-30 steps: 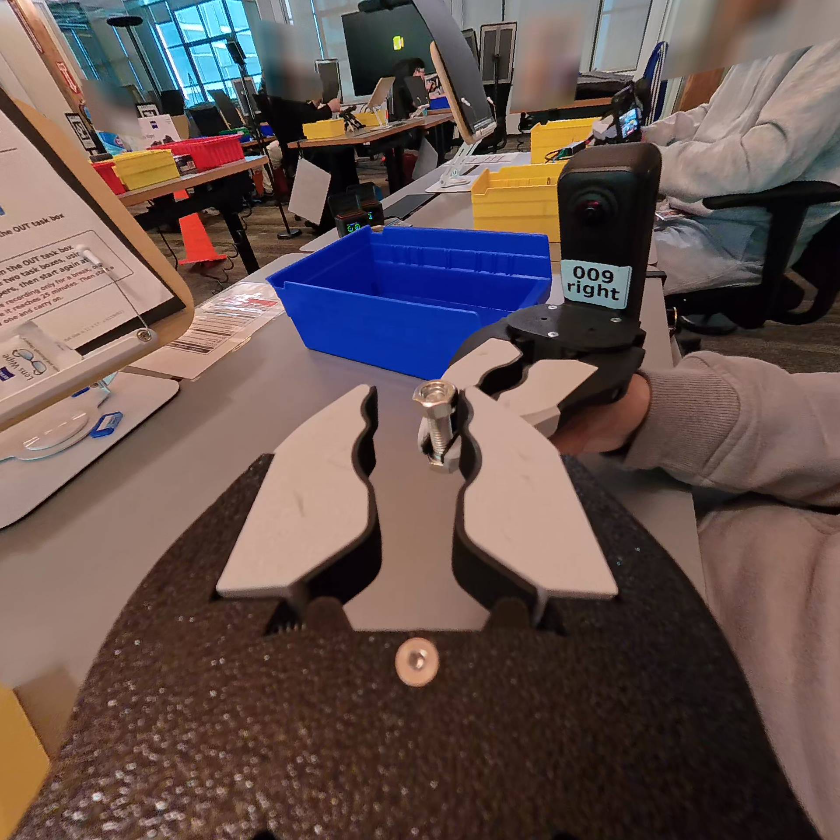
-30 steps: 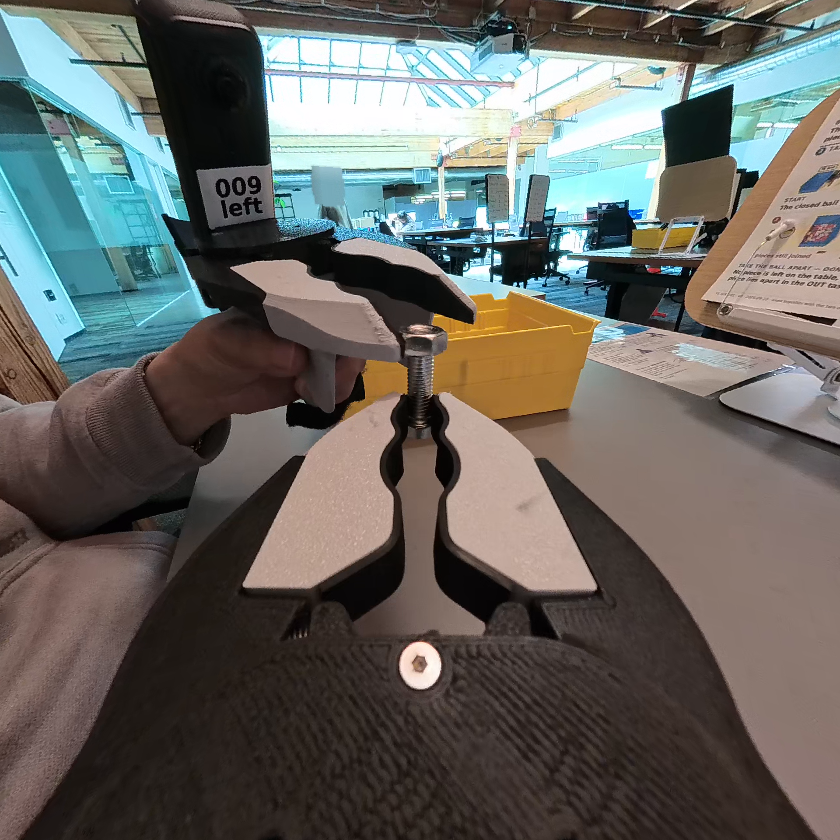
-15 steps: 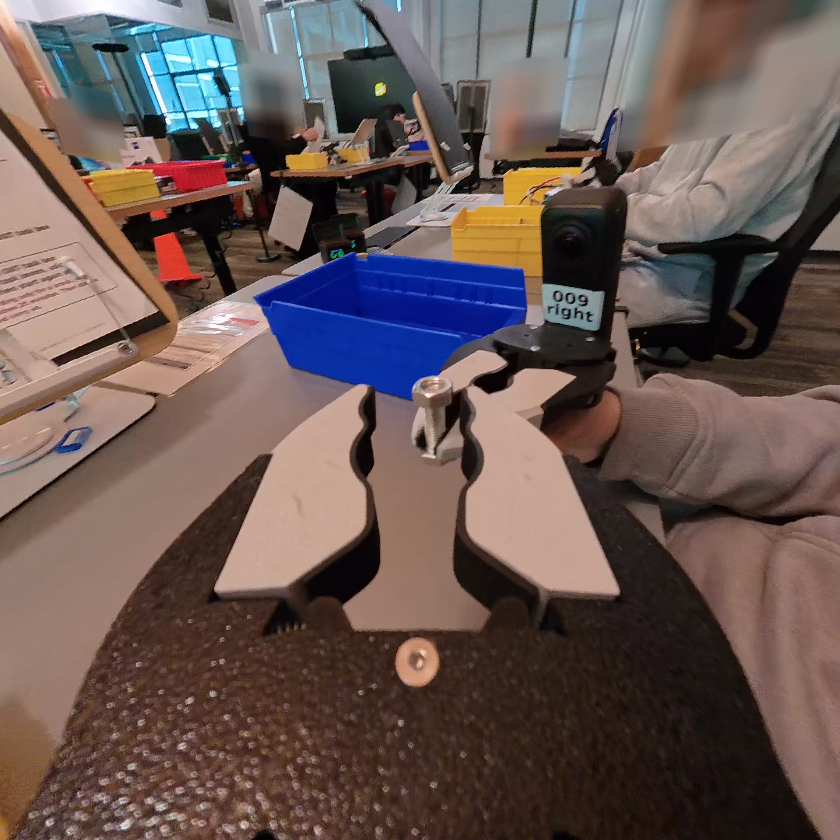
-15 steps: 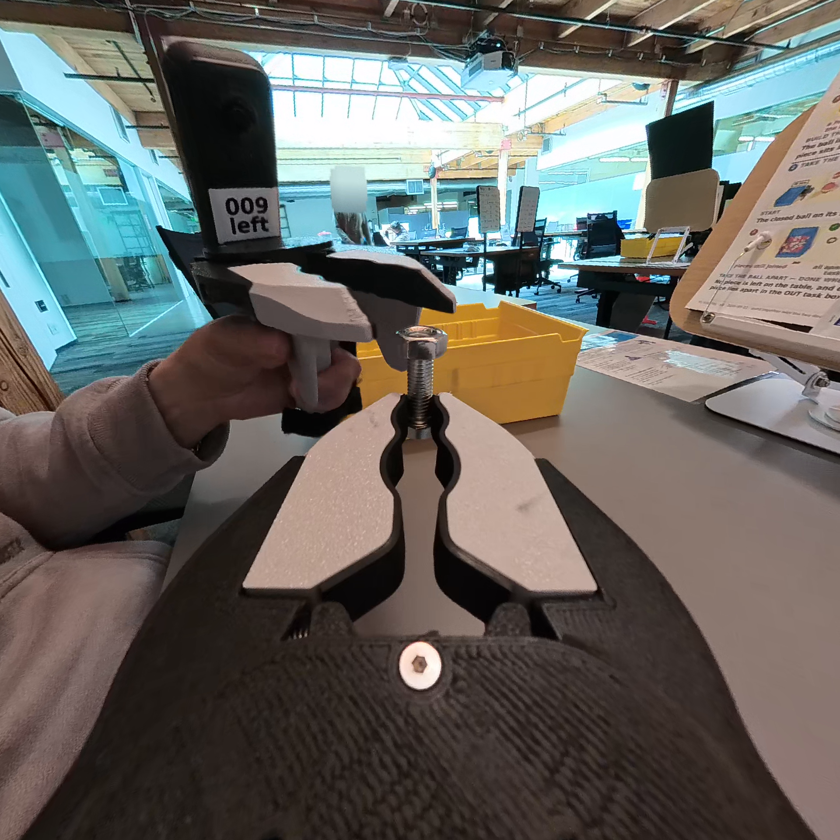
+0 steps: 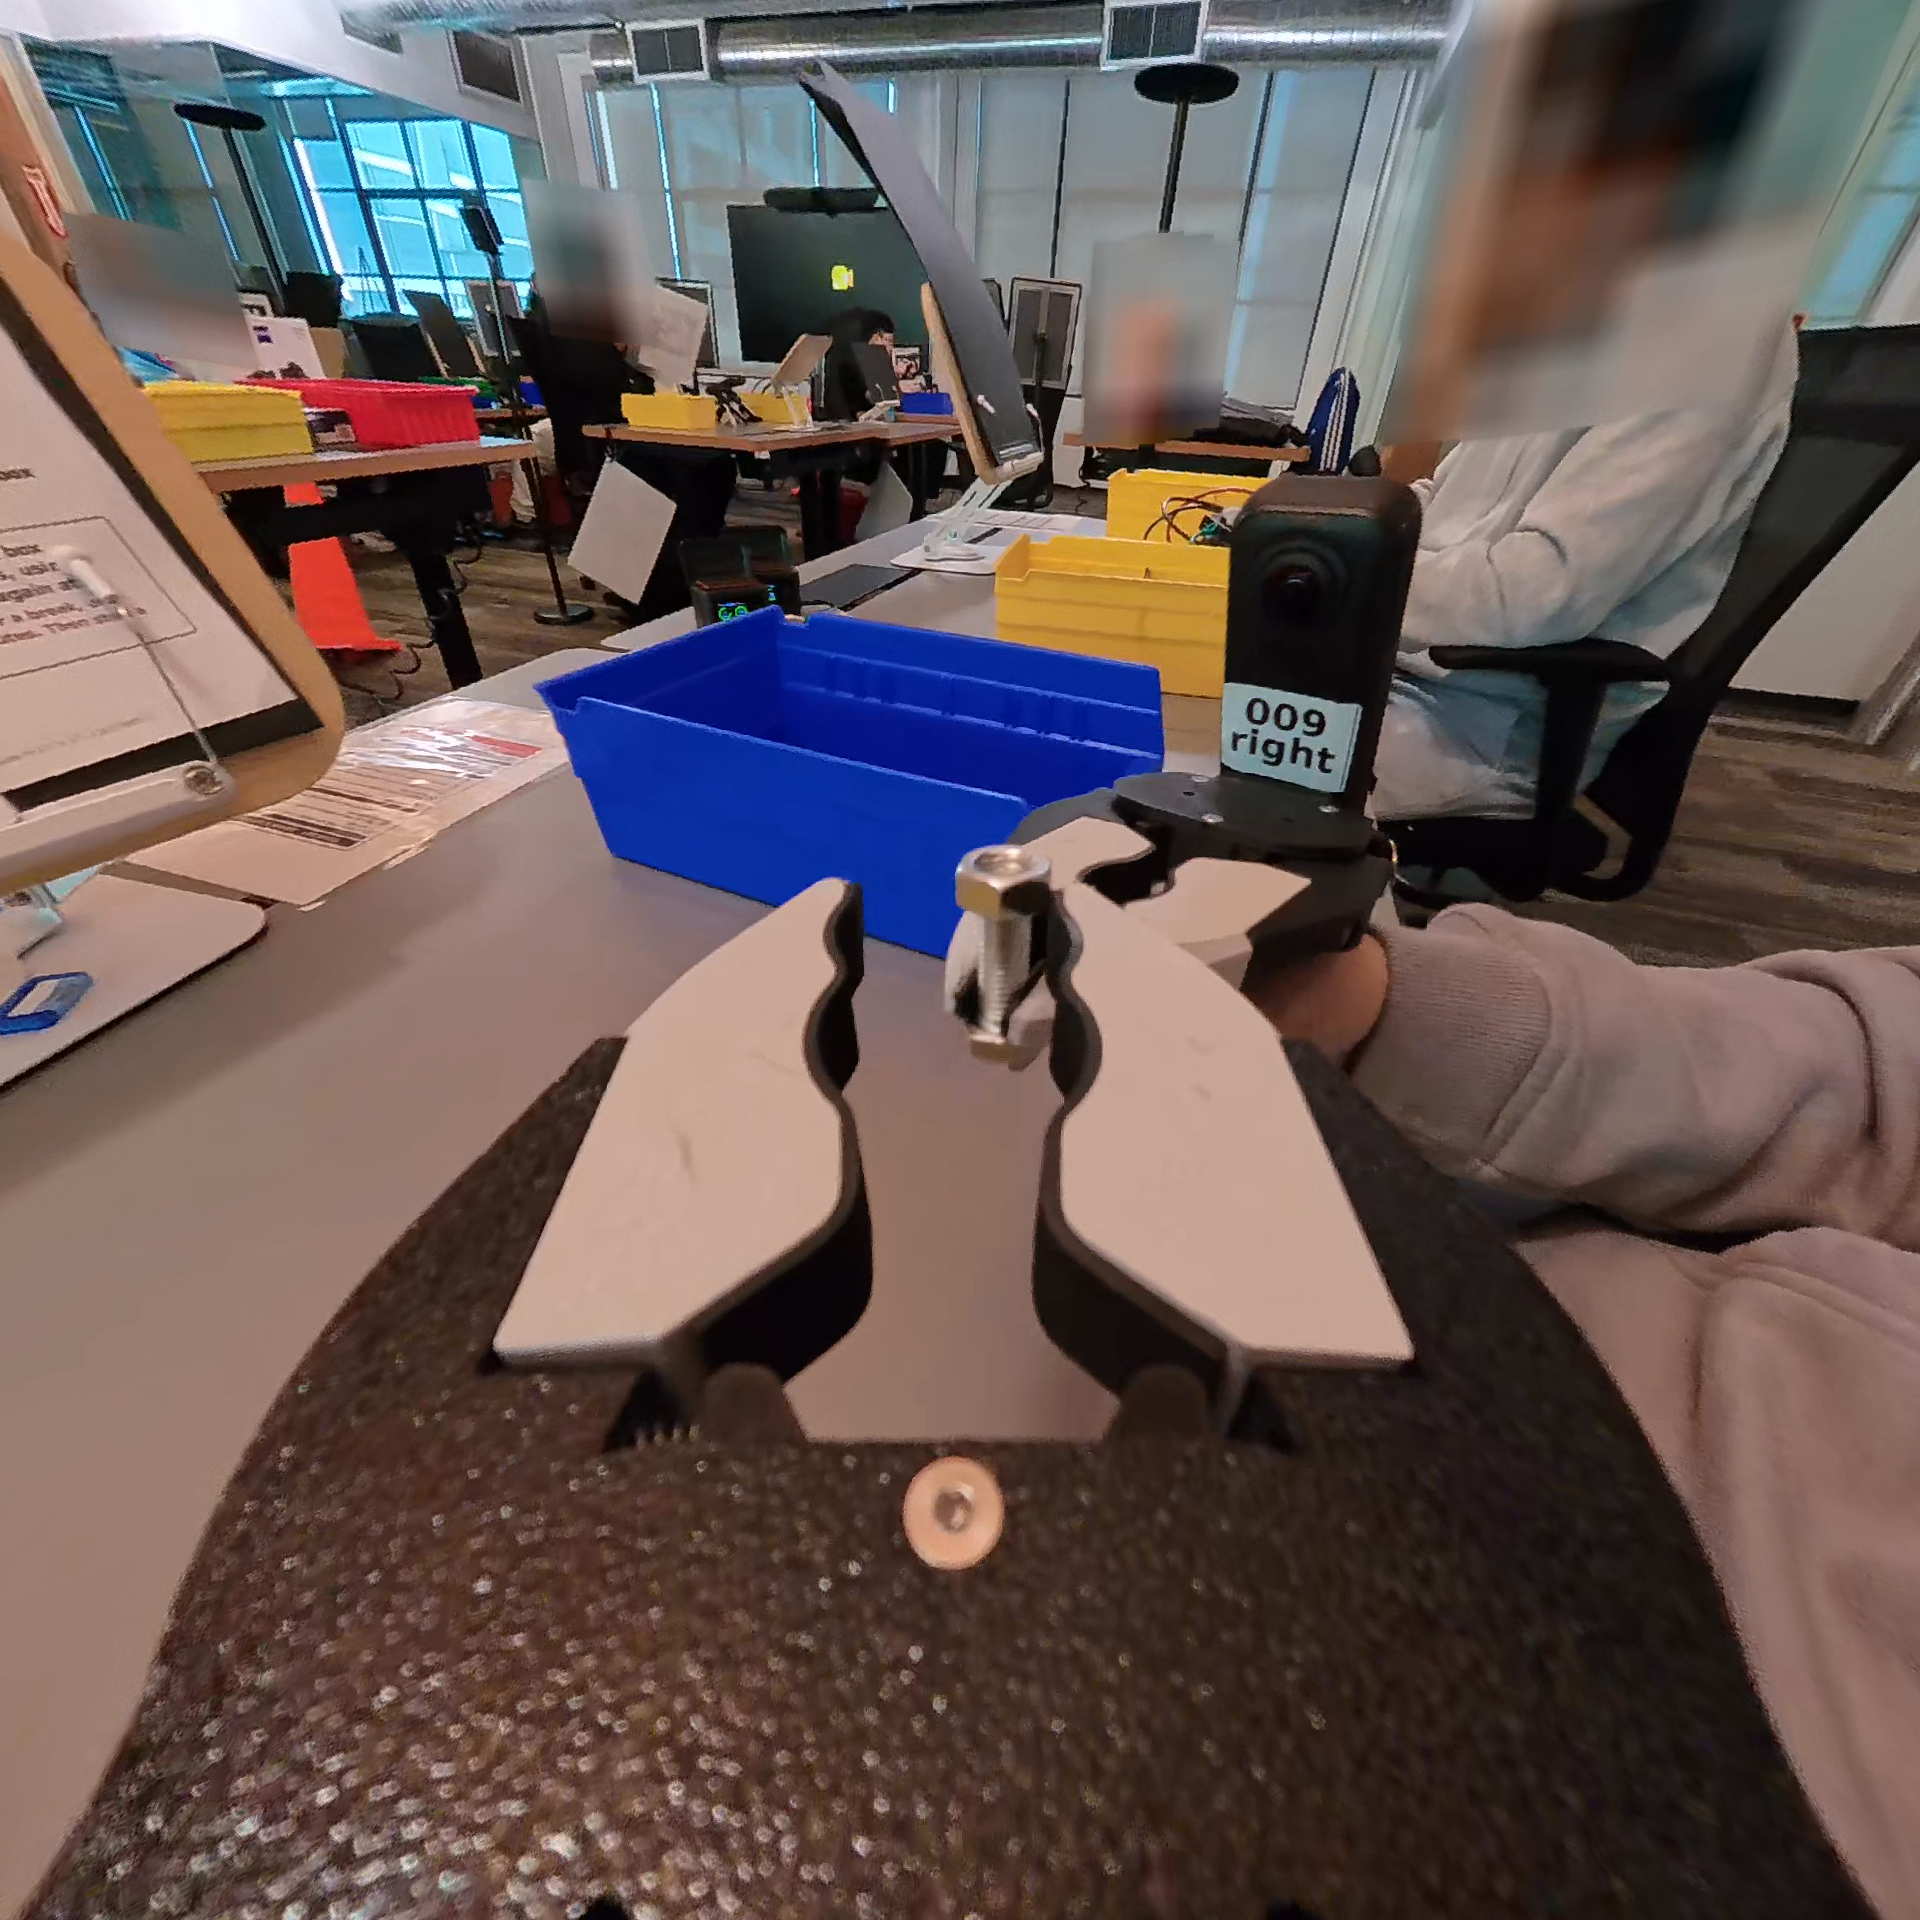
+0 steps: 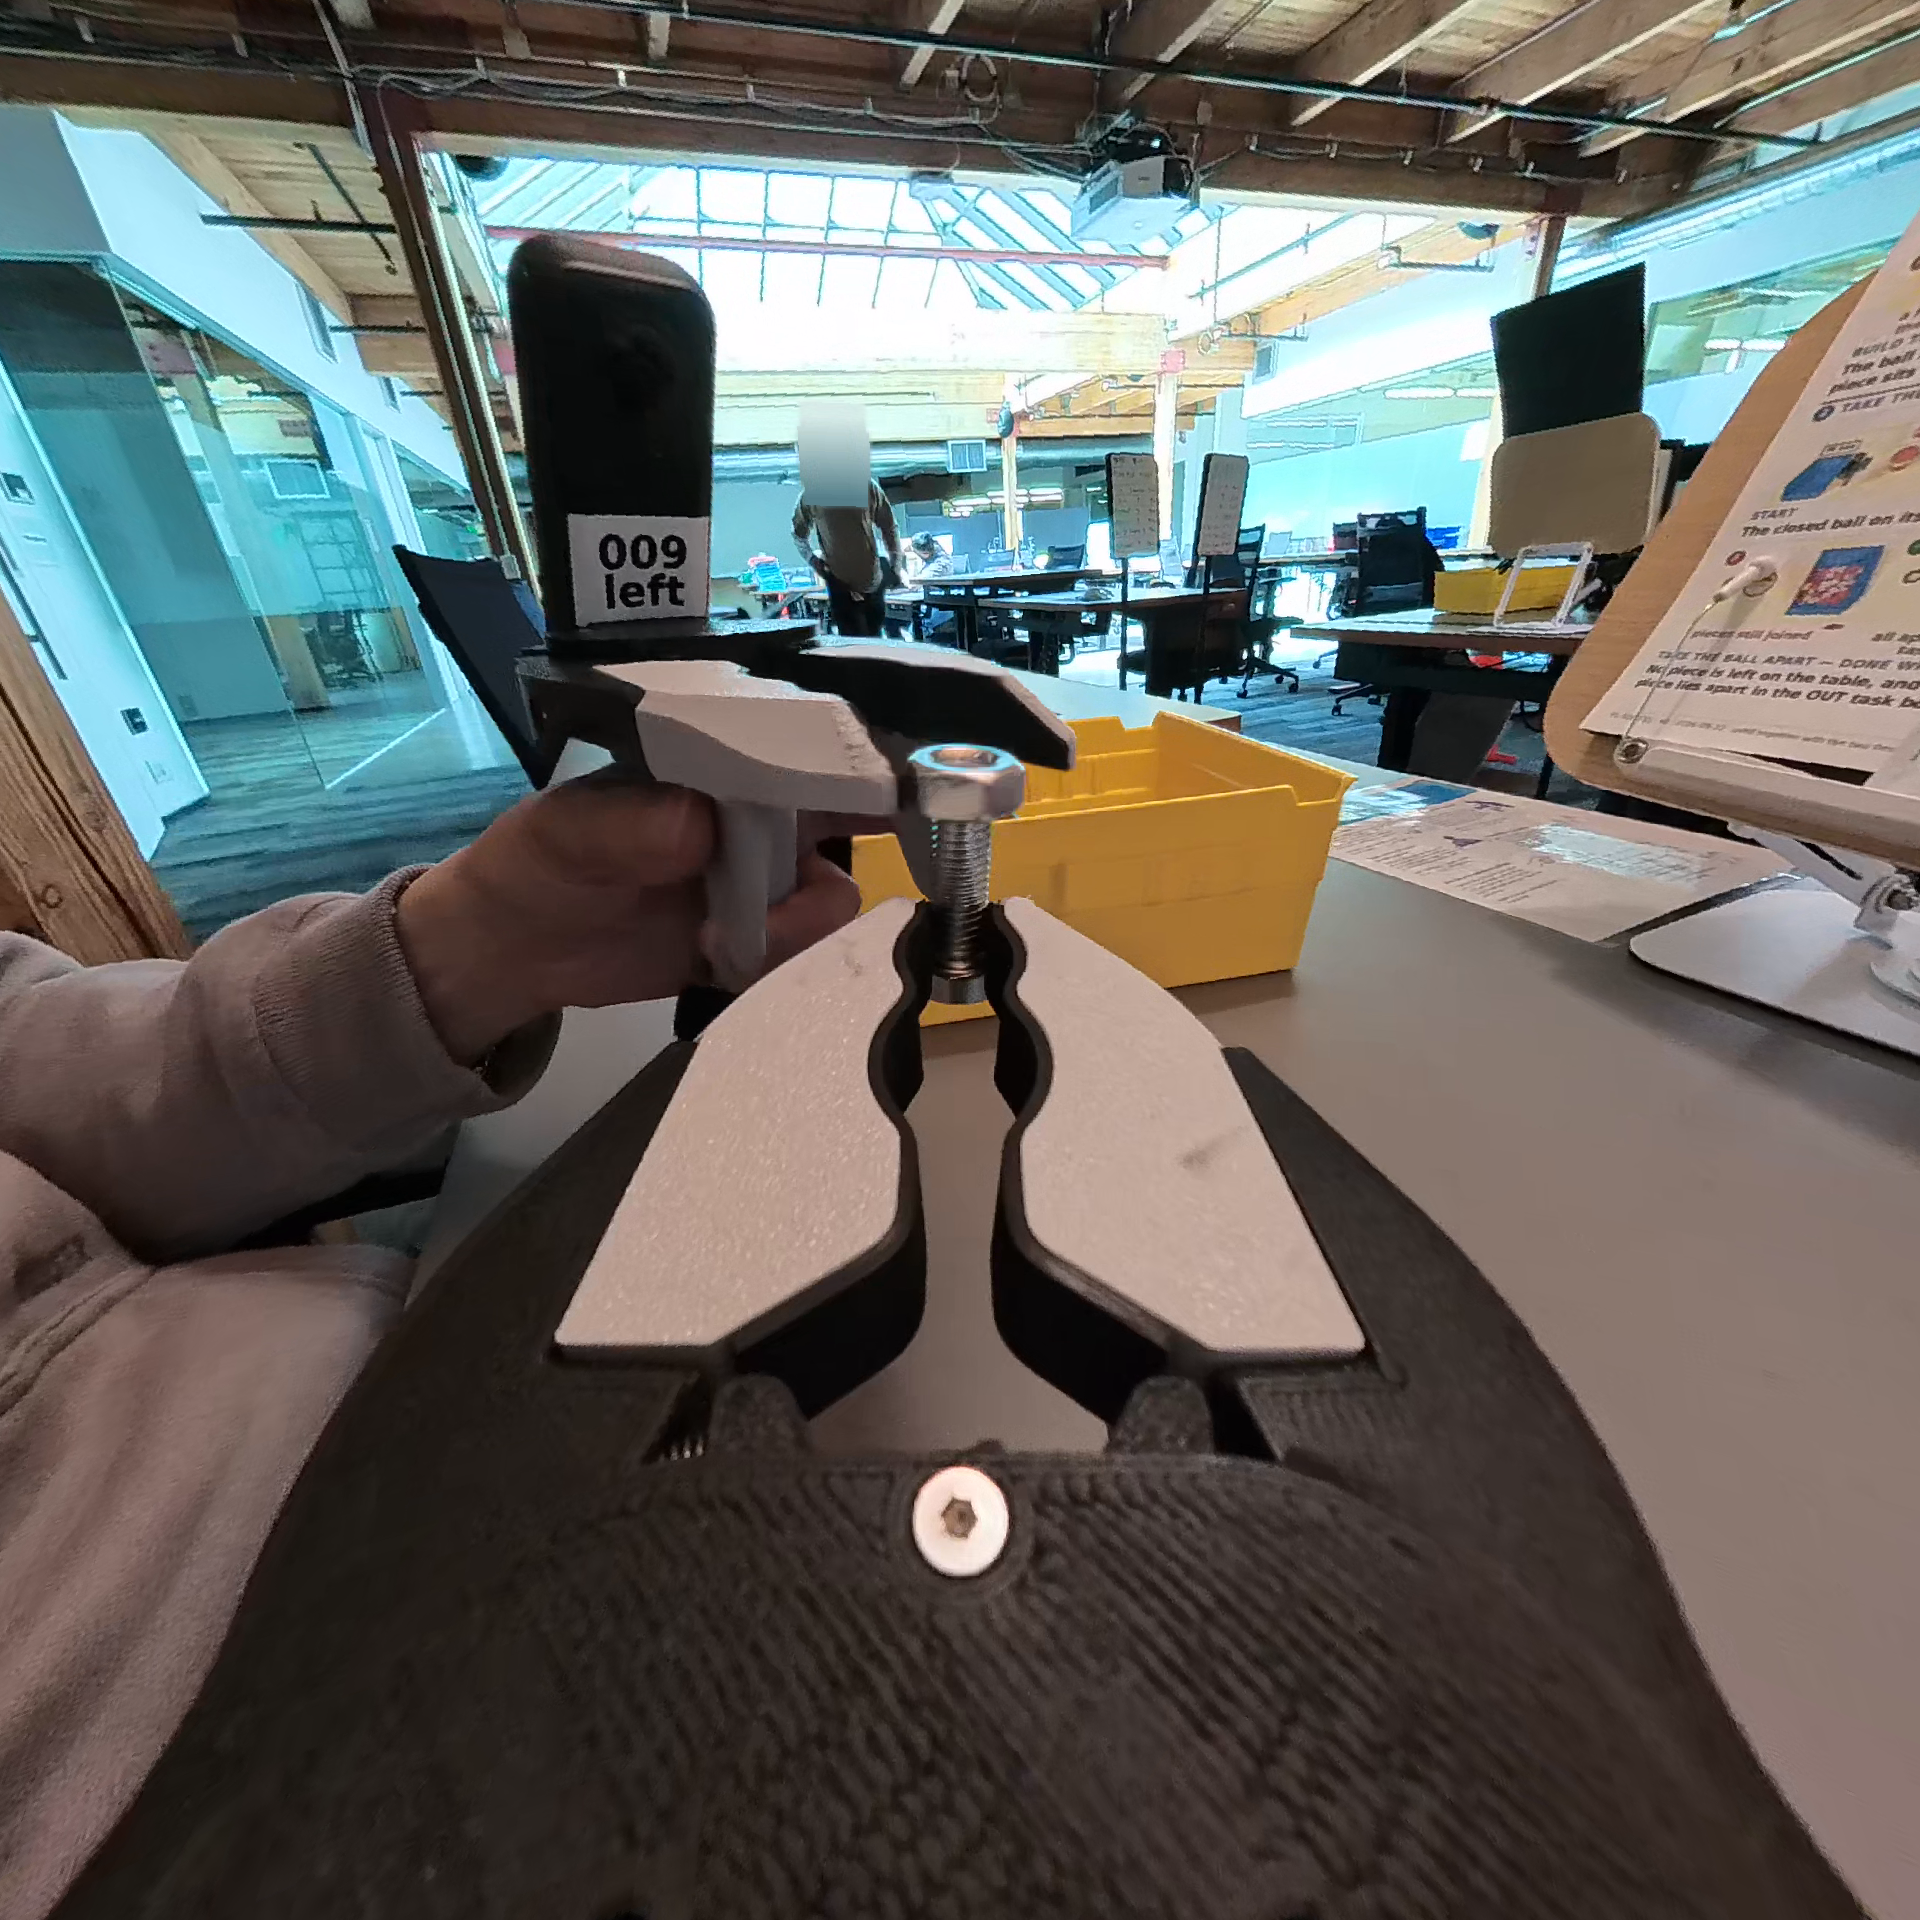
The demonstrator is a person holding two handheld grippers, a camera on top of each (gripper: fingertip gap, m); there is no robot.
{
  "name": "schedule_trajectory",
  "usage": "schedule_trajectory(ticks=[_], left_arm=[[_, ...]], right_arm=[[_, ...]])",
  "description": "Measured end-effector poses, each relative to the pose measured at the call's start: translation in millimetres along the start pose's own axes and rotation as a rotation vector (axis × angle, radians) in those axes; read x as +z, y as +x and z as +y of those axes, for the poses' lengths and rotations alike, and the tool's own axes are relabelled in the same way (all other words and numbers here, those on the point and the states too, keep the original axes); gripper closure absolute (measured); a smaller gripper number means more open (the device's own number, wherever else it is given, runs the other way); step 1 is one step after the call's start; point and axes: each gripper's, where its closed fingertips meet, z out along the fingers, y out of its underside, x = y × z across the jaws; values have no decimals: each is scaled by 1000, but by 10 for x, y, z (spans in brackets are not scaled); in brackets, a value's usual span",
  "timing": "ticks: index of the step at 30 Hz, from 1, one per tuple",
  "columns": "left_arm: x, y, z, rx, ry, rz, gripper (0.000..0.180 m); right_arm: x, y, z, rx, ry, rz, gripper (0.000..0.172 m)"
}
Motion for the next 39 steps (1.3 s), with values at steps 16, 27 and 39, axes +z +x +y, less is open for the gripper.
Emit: schedule_trajectory(ticks=[16,27,39], left_arm=[[55,59,-15,-73,45,44,145],[21,64,-90,-45,70,24,147],[92,113,-28,-26,30,11,147]], right_arm=[[40,-83,19,-6,-7,-33,163],[-71,5,-32,16,16,-37,163],[-37,-92,-4,14,9,-84,163]])
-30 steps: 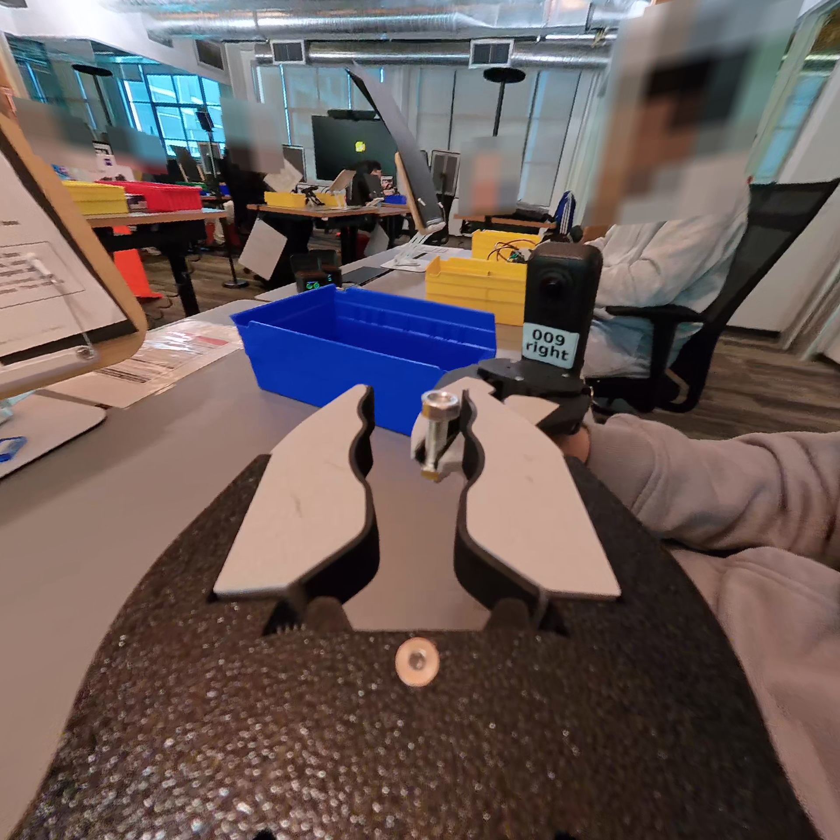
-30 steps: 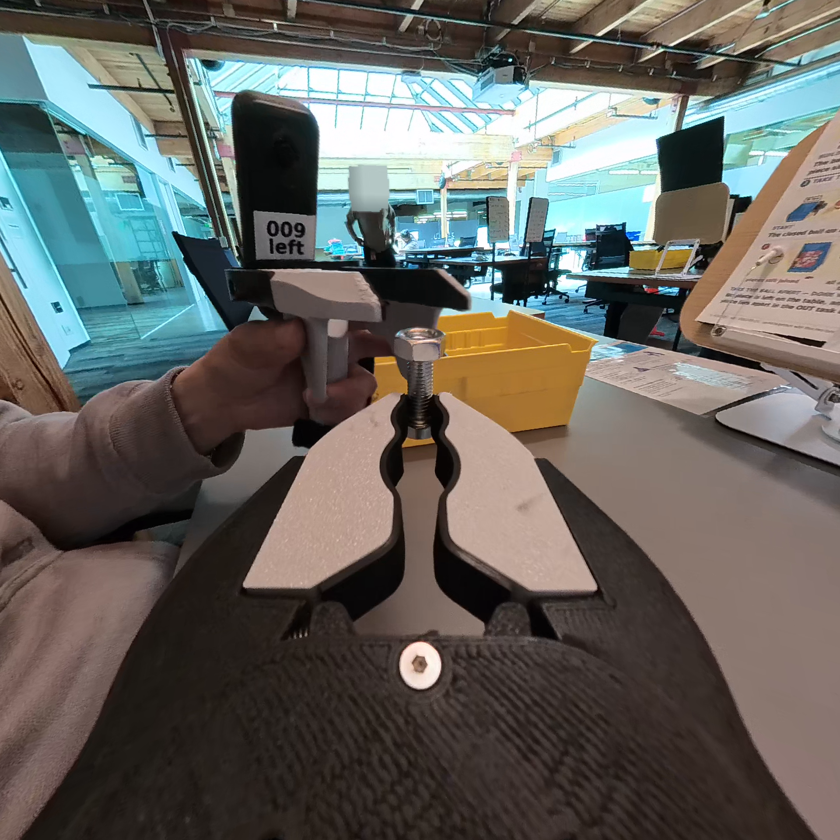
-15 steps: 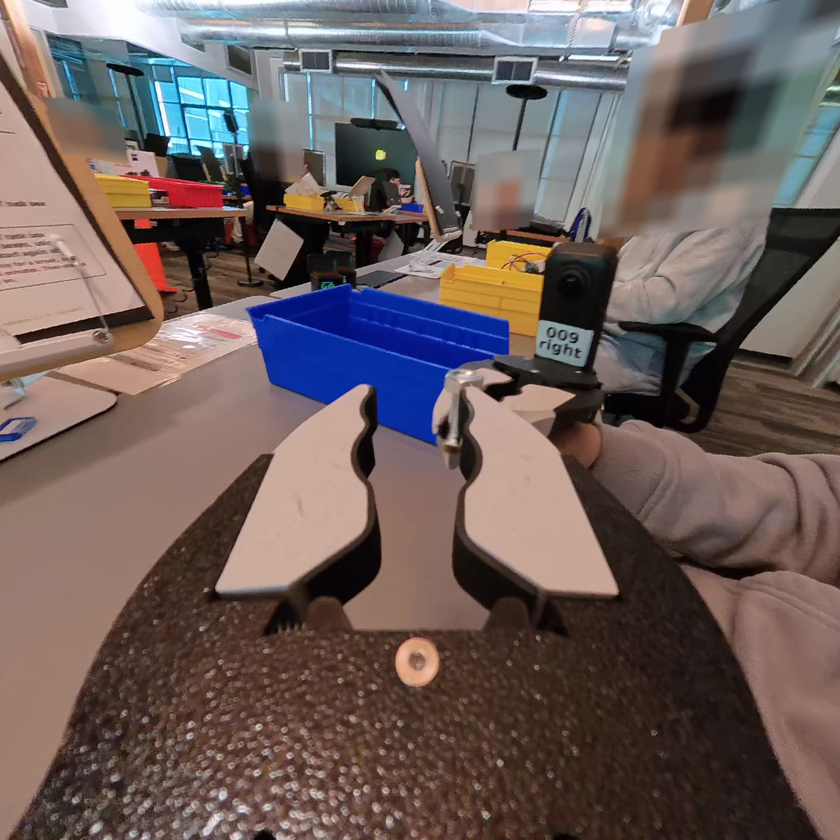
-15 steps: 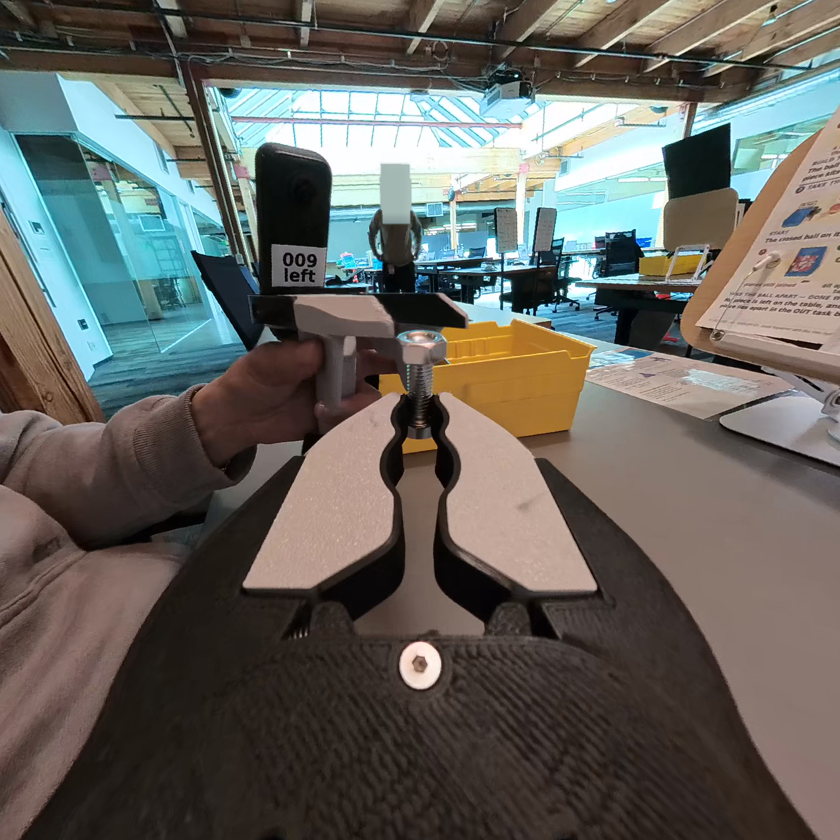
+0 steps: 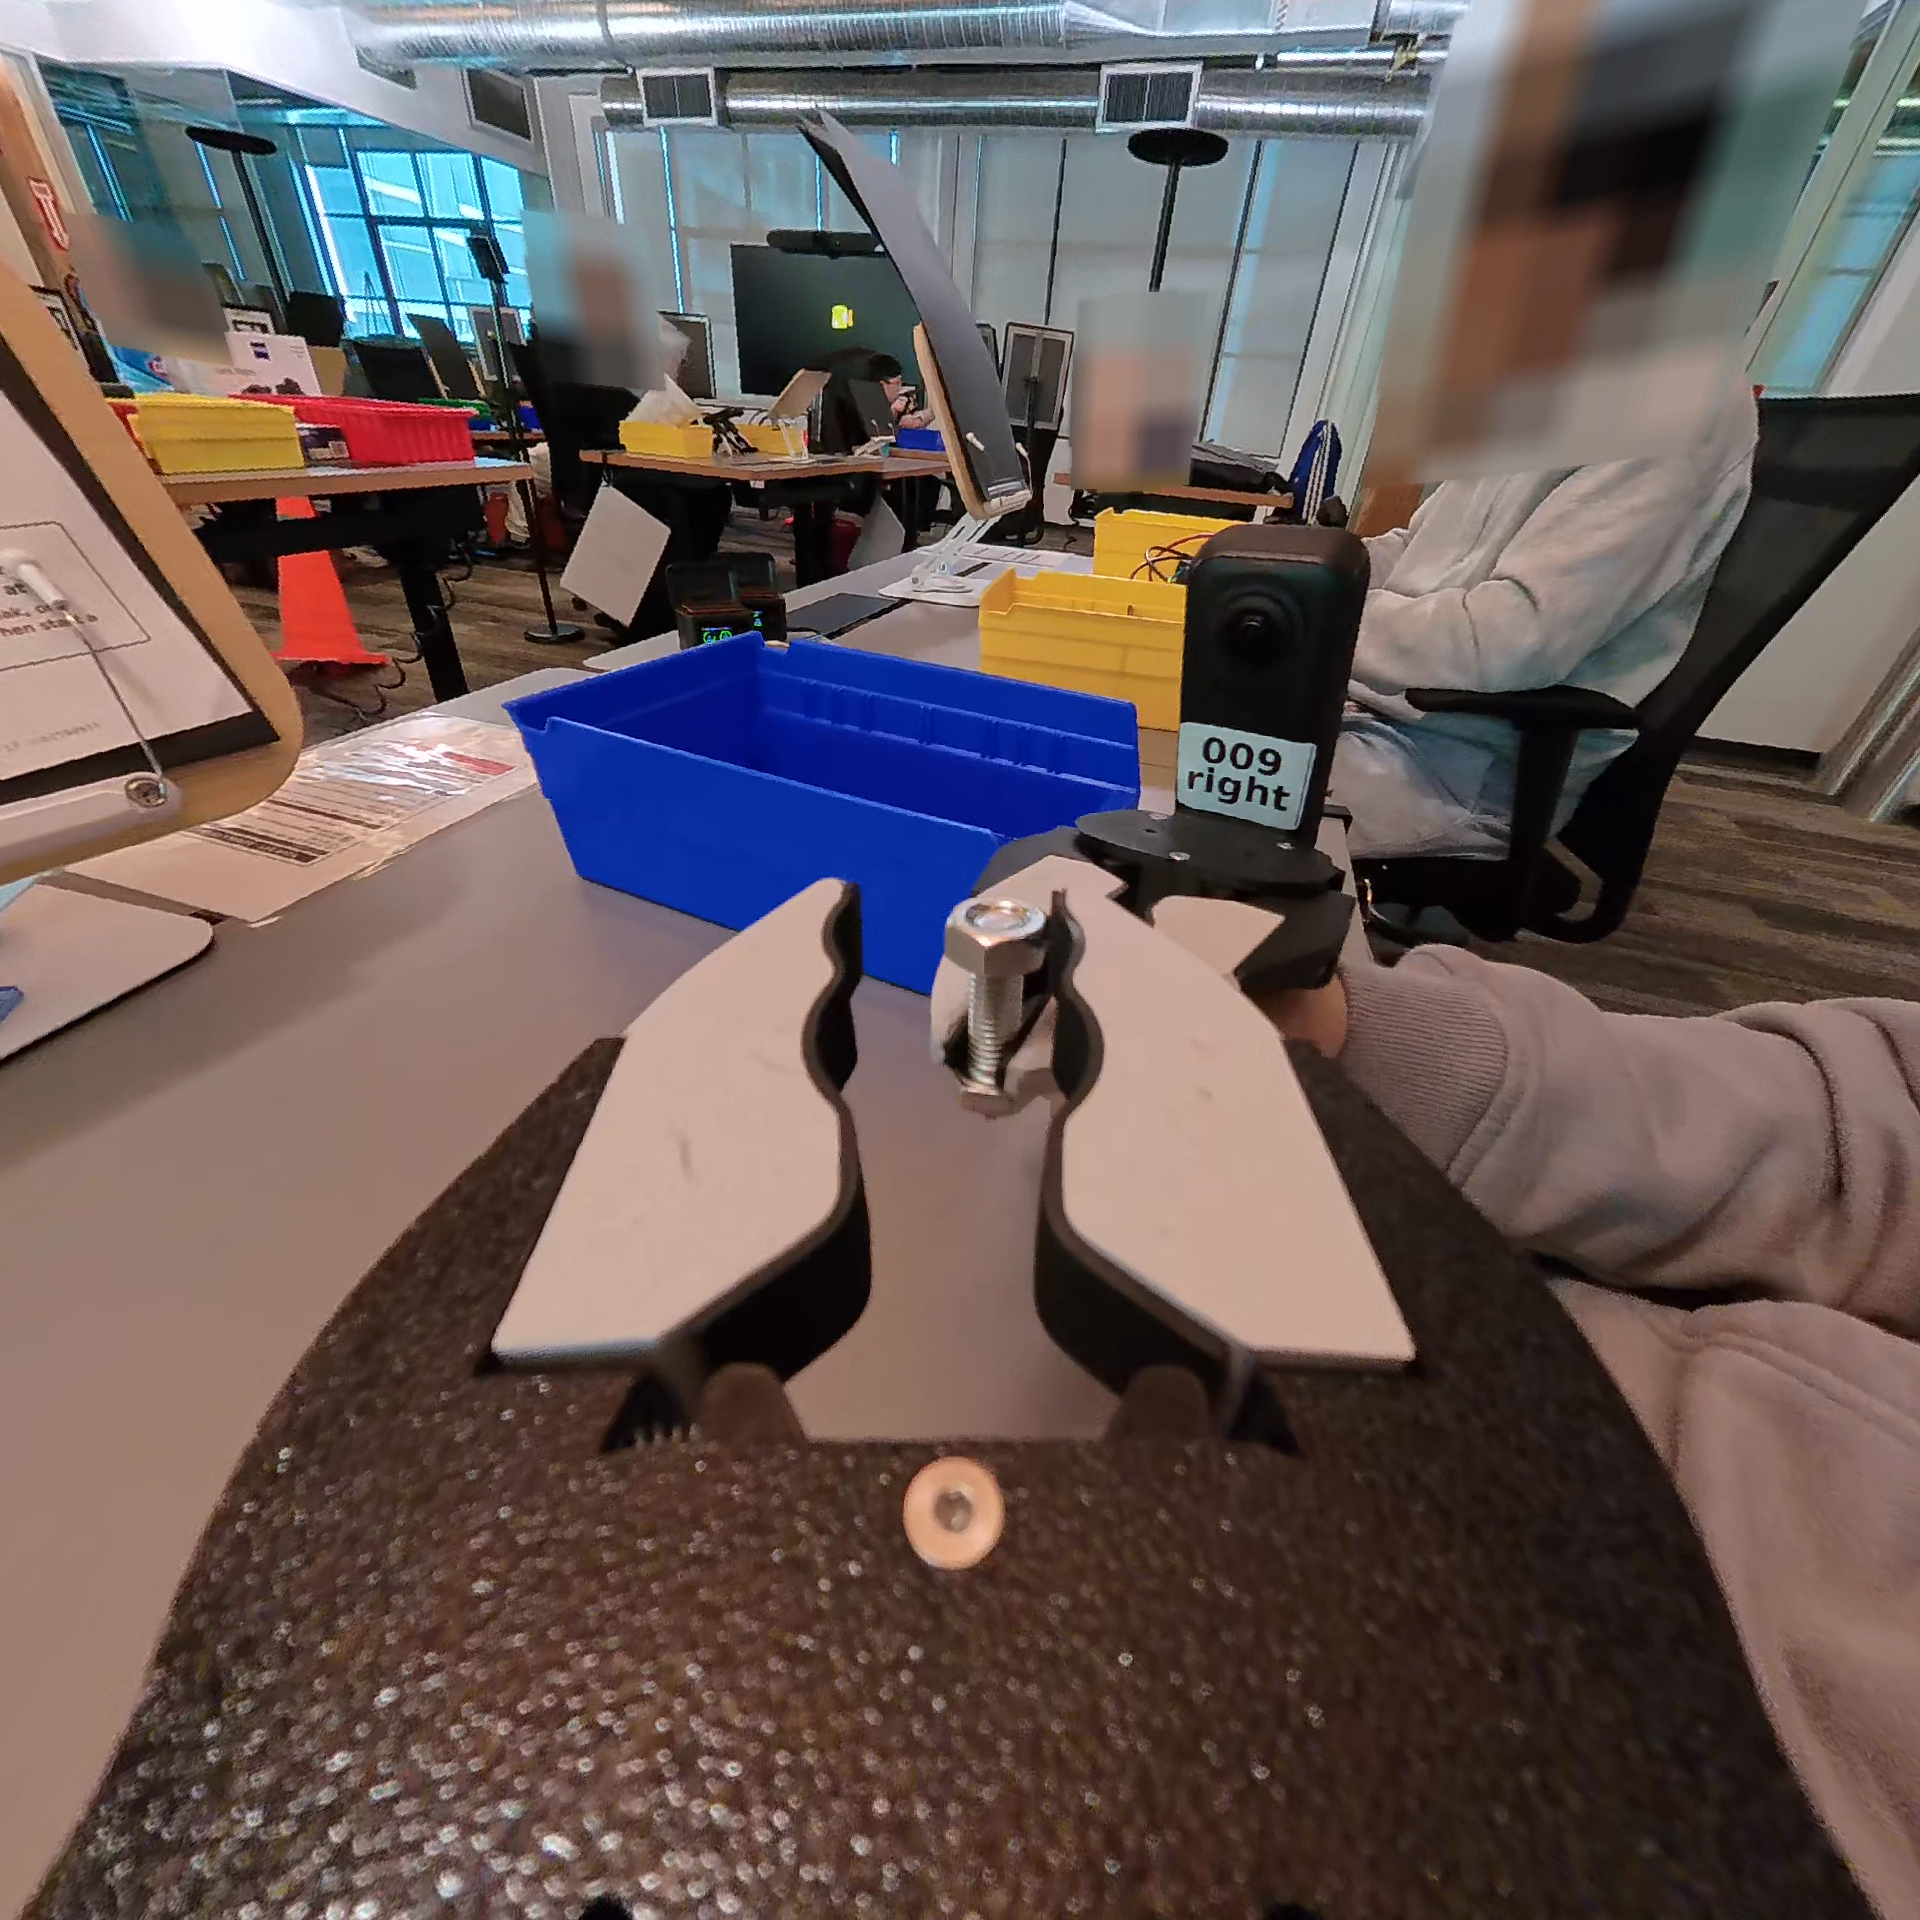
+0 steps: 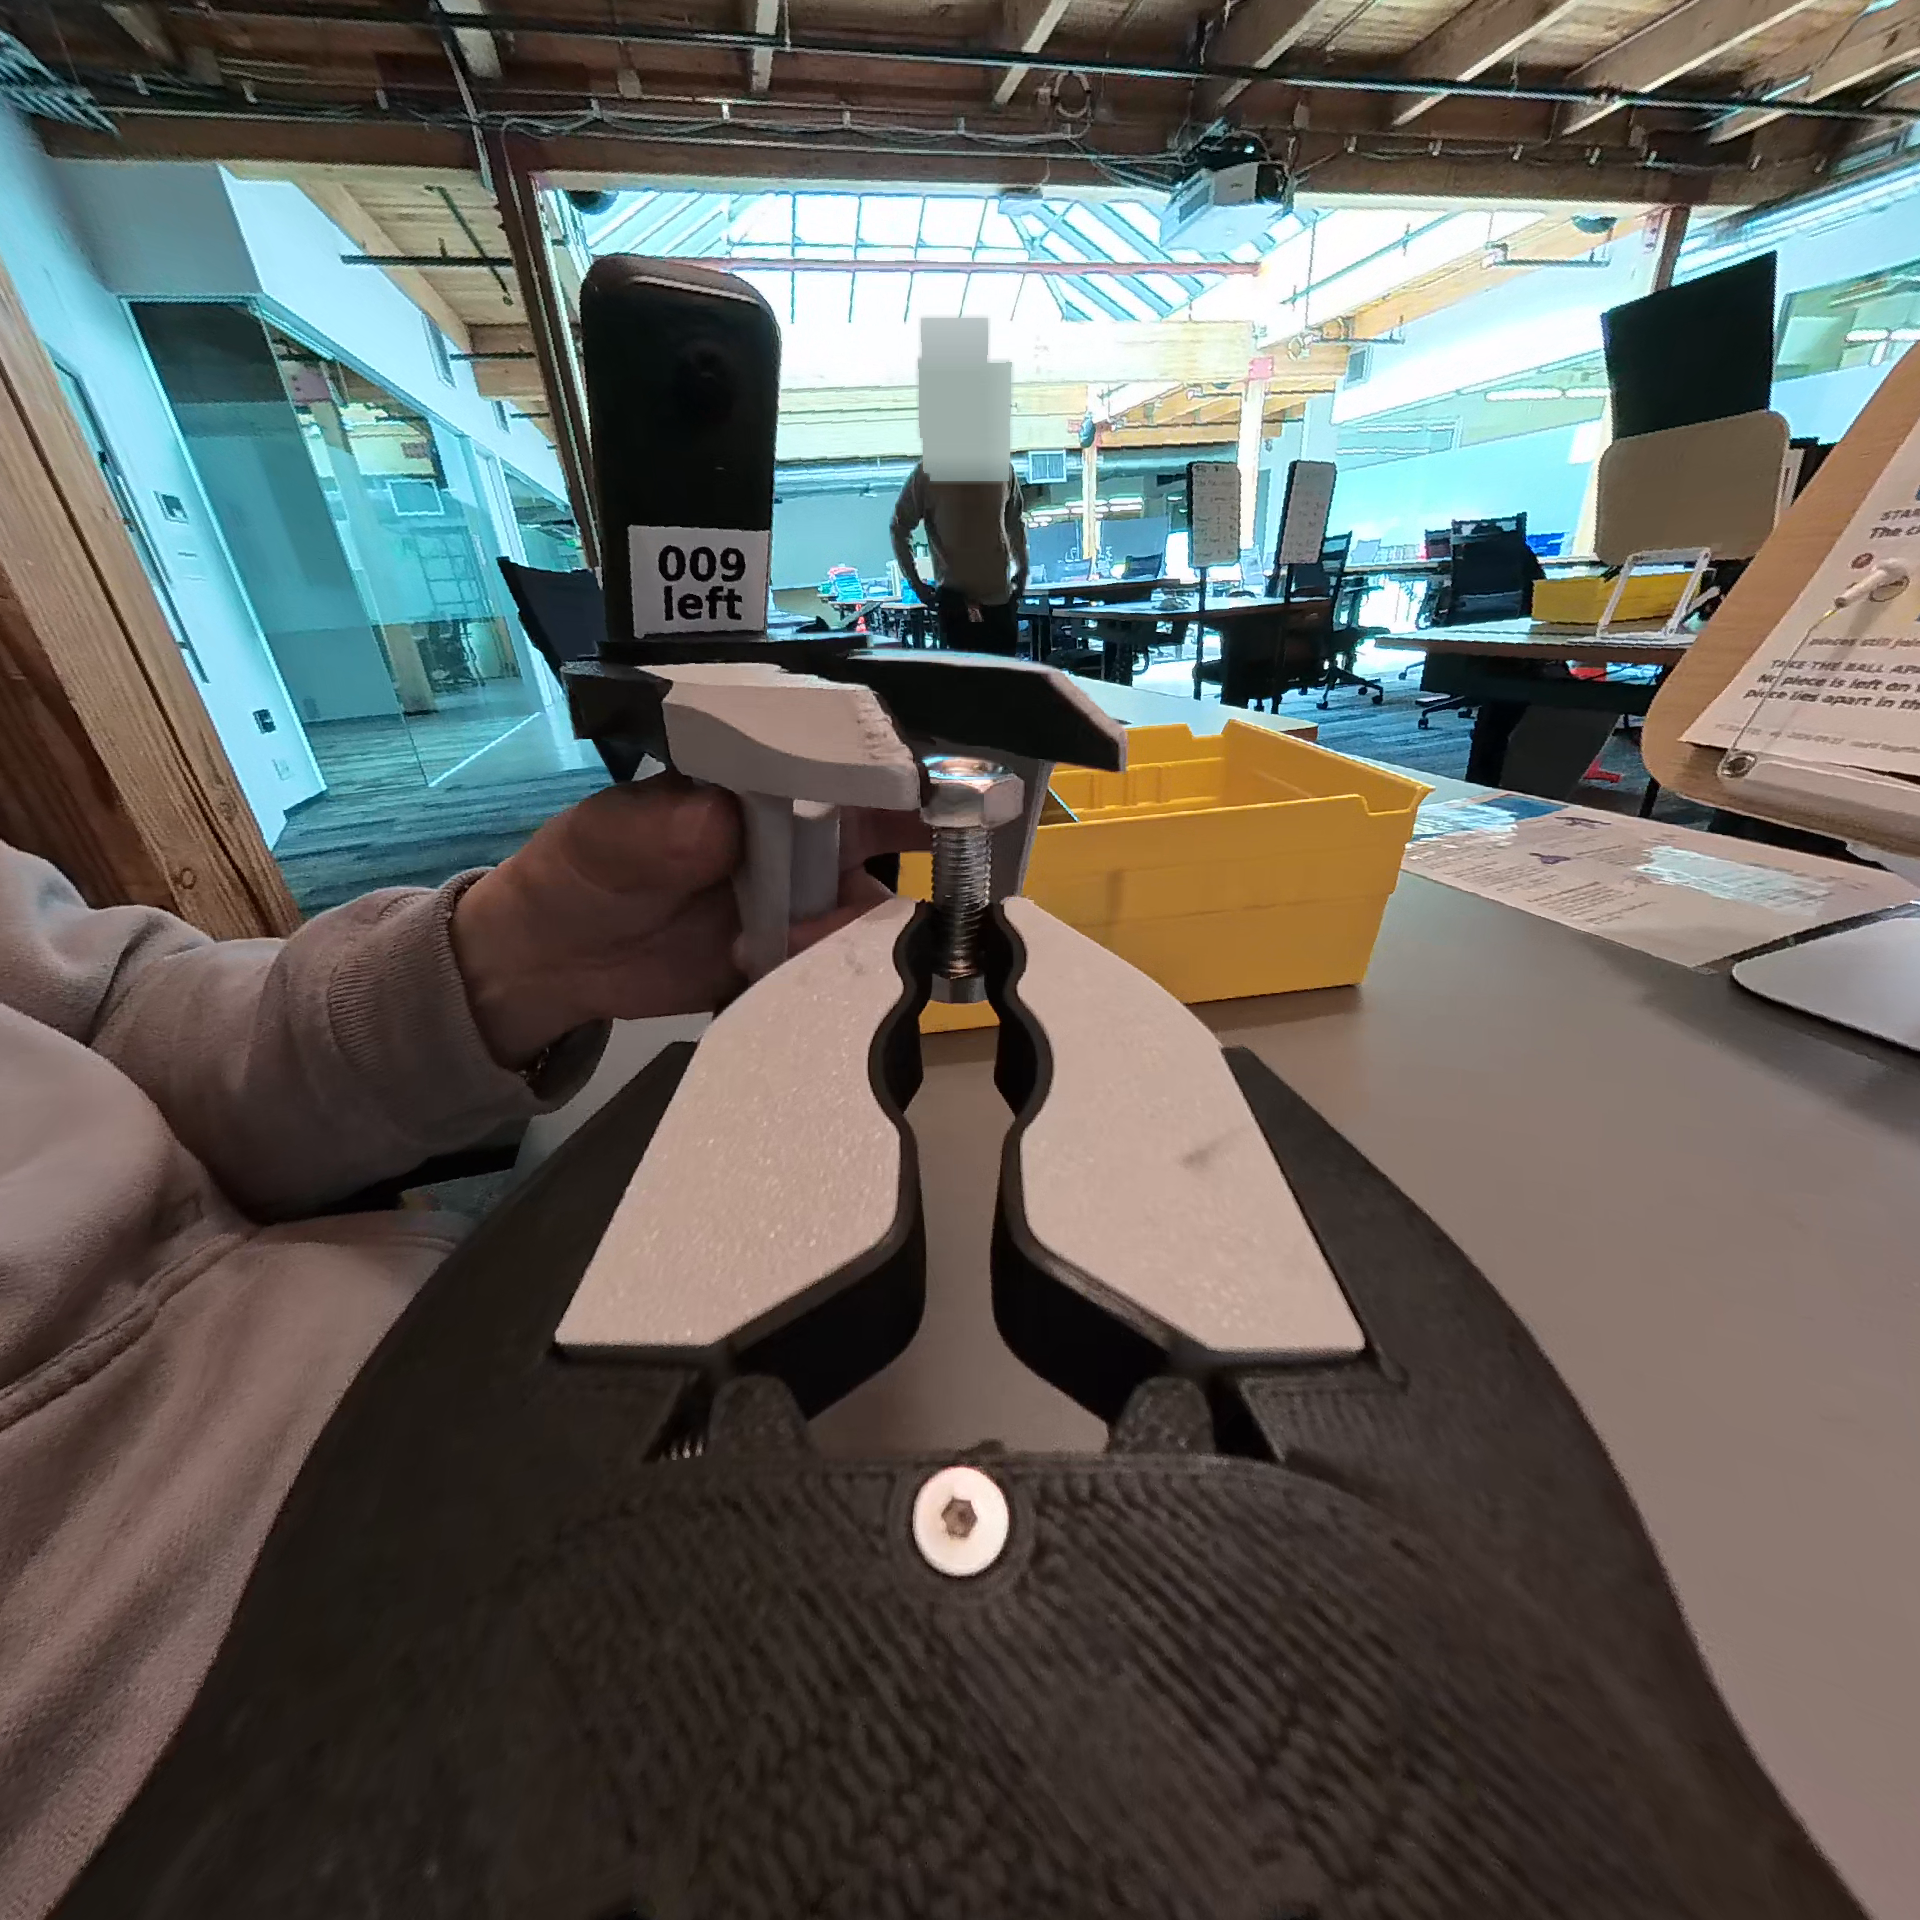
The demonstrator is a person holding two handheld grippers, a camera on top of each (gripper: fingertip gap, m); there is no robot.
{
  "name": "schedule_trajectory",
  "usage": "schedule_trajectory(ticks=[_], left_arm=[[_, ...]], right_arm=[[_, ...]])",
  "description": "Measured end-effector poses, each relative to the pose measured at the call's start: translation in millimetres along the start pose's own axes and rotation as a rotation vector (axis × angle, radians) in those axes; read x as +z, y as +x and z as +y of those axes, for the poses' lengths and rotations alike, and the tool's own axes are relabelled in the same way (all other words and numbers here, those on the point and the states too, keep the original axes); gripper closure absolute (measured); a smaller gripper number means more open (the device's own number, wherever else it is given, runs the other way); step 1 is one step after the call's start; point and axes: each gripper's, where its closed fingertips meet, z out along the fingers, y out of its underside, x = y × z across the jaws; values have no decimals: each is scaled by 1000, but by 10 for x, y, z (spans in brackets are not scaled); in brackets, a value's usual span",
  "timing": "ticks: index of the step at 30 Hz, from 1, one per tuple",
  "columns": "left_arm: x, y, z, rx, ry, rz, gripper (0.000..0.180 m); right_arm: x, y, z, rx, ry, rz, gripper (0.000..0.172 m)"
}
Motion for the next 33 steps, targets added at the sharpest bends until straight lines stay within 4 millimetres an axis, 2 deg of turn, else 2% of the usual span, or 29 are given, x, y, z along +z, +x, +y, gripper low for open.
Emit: schedule_trajectory(ticks=[9,15,22,30,33], left_arm=[[-101,-157,-13,-9,0,-49,149],[-78,-30,-101,-2,34,-16,148],[34,68,-14,23,-5,-7,148],[-15,-36,5,23,-16,-36,147],[-107,-166,-16,29,-14,-80,149]], right_arm=[[-98,96,-39,11,21,26,163],[-65,82,5,5,3,26,163],[-16,22,28,4,-4,5,163],[-54,59,-10,6,5,16,163],[-100,78,-67,7,26,20,163]])
